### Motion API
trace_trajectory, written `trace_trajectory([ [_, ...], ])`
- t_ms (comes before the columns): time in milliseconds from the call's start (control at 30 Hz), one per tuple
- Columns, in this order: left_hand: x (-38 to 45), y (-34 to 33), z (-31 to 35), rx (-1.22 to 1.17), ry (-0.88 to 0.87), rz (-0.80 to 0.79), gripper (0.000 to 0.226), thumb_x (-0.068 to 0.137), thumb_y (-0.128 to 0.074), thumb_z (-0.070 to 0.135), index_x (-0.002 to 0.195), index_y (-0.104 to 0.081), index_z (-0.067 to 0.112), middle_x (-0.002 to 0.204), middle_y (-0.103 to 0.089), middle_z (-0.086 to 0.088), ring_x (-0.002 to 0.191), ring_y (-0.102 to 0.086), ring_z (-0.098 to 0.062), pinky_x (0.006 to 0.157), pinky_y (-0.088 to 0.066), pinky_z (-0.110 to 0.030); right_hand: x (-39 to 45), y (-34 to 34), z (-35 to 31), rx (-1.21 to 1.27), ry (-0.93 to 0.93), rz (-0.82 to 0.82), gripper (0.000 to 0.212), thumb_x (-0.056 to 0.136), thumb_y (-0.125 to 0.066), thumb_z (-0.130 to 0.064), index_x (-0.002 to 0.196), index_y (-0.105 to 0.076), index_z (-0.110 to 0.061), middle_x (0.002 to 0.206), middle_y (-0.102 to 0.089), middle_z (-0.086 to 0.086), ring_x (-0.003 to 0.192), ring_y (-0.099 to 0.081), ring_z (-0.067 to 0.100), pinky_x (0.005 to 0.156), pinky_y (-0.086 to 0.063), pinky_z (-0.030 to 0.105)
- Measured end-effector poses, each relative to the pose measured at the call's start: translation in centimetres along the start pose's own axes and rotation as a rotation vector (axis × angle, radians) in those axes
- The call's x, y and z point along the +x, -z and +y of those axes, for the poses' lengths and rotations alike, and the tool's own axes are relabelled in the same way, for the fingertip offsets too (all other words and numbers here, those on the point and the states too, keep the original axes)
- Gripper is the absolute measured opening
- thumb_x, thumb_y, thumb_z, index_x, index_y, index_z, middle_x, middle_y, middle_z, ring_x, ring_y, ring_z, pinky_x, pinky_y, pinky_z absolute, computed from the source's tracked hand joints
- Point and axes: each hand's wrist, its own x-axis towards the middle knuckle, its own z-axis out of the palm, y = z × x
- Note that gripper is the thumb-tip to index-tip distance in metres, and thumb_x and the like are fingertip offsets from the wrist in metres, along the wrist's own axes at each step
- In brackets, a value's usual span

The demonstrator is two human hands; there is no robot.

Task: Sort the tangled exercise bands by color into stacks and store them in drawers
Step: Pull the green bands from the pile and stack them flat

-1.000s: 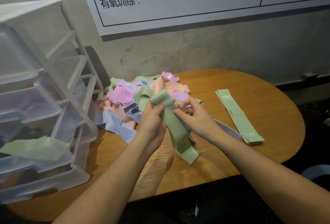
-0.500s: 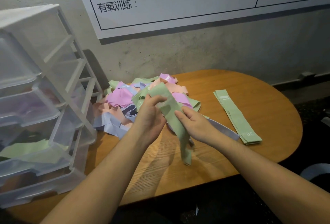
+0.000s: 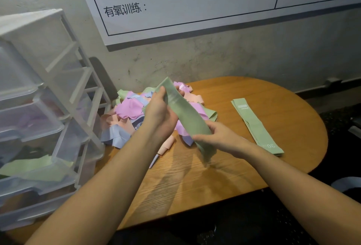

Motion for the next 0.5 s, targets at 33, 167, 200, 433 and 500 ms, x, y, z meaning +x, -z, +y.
trace_trajectory([
  [33,0.5,0.0,0.2,-0.032,0.01,0.018,0.039,0.108,-0.04,0.031,0.127,-0.055,0.001,0.112,-0.061,-0.016,0.104,-0.061,-0.027,0.1,-0.05,-0.039,-0.1,0.2,0.3,0.019,0.001,-0.035,0.048,0.083,-0.077,-0.043,0.126,-0.06,-0.029,0.112,-0.065,-0.003,0.105,-0.065,0.018,0.078,-0.056,0.029],
  [167,1.5,-0.4,0.5,-0.077,0.032,0.044,0.026,0.105,-0.044,0.018,0.089,-0.056,0.001,0.076,-0.055,-0.012,0.078,-0.056,-0.026,0.093,-0.046,-0.04,-0.6,0.8,1.2,0.004,-0.015,-0.012,0.047,0.08,-0.071,-0.042,0.123,-0.06,-0.03,0.116,-0.066,-0.002,0.109,-0.063,0.019,0.088,-0.055,0.037],
  [200,1.6,-0.6,0.5,-0.07,0.033,0.037,0.022,0.102,-0.045,0.012,0.086,-0.055,0.001,0.075,-0.053,-0.011,0.076,-0.054,-0.027,0.092,-0.046,-0.04,-0.6,1.1,1.5,-0.009,-0.019,0.022,0.04,0.084,-0.069,-0.041,0.122,-0.061,-0.03,0.116,-0.067,-0.003,0.109,-0.064,0.019,0.092,-0.054,0.04],
  [433,2.6,-2.6,-0.8,-0.011,0.002,0.013,0.019,0.106,-0.044,0.012,0.09,-0.052,0.006,0.063,-0.062,-0.009,0.061,-0.067,-0.023,0.072,-0.061,-0.041,-1.7,3.4,2.3,-0.127,0.0,0.221,0.013,0.101,-0.055,-0.039,0.109,-0.062,-0.03,0.101,-0.067,-0.011,0.093,-0.063,0.007,0.075,-0.046,0.026],
  [500,3.5,-2.9,-1.7,0.132,-0.046,0.048,0.01,0.105,-0.049,0.017,0.099,-0.056,0.014,0.069,-0.067,-0.001,0.075,-0.072,-0.021,0.089,-0.058,-0.043,-2.1,4.3,2.9,-0.164,-0.015,0.278,0.014,0.1,-0.055,-0.039,0.098,-0.059,-0.026,0.086,-0.063,-0.01,0.079,-0.058,0.008,0.068,-0.042,0.027],
])
